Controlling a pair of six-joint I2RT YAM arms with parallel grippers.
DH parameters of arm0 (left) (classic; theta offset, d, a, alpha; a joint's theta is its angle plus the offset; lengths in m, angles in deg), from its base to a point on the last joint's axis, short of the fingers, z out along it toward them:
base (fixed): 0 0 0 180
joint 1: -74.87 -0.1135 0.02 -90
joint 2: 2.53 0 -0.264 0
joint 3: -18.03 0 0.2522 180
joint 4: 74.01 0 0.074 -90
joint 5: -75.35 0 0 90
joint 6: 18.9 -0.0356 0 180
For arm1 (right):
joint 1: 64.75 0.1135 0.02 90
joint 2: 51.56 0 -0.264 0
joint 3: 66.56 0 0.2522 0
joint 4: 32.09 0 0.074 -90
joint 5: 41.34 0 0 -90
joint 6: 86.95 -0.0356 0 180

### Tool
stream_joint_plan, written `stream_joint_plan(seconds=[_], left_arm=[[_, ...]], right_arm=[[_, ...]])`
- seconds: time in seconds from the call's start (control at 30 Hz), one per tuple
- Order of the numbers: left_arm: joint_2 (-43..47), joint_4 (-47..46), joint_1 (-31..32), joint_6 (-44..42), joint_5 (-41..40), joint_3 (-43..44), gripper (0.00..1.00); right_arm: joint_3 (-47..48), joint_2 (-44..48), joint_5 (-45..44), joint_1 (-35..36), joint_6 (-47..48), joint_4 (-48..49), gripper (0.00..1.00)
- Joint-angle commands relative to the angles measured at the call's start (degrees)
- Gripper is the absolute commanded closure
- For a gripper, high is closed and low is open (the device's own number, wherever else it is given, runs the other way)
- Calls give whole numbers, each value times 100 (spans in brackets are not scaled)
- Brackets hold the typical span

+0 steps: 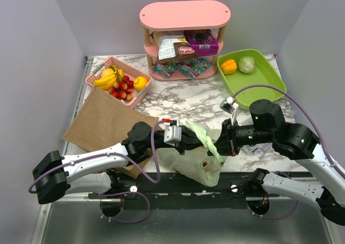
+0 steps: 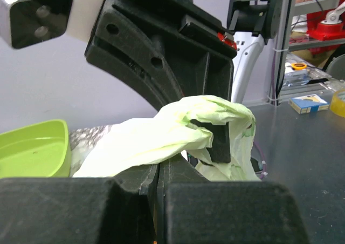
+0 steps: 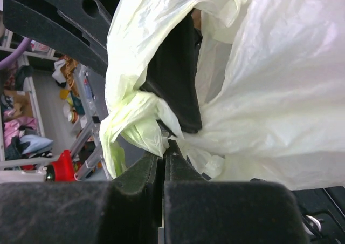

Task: Place the food into the grocery bag and tie it
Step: Tie the grocery bag at the center of the board.

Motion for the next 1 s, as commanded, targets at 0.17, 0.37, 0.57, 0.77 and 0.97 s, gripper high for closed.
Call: stream_joint_plan(seconds=[0.17,0.37,0.57,0.77,0.97], left_arm=[[376,1018,-16,-307,-509,-165,100],[470,1214,-16,-253,-461,-167,100],[706,1460,-16,-270,-401,-175,100],[921,1954,-16,-369,-401,-89,100],[1134,2109,-17,-431,-359,-172,100]], right_arm=[[164,53,-595,1,136,-350,99],[345,18,-1259,1,129,-492,99],[369,-14,-1894,3,91,-610,99],[378,24,-2624,1,-44,-612,99],[414,18,-3438,1,-250,-503,99]])
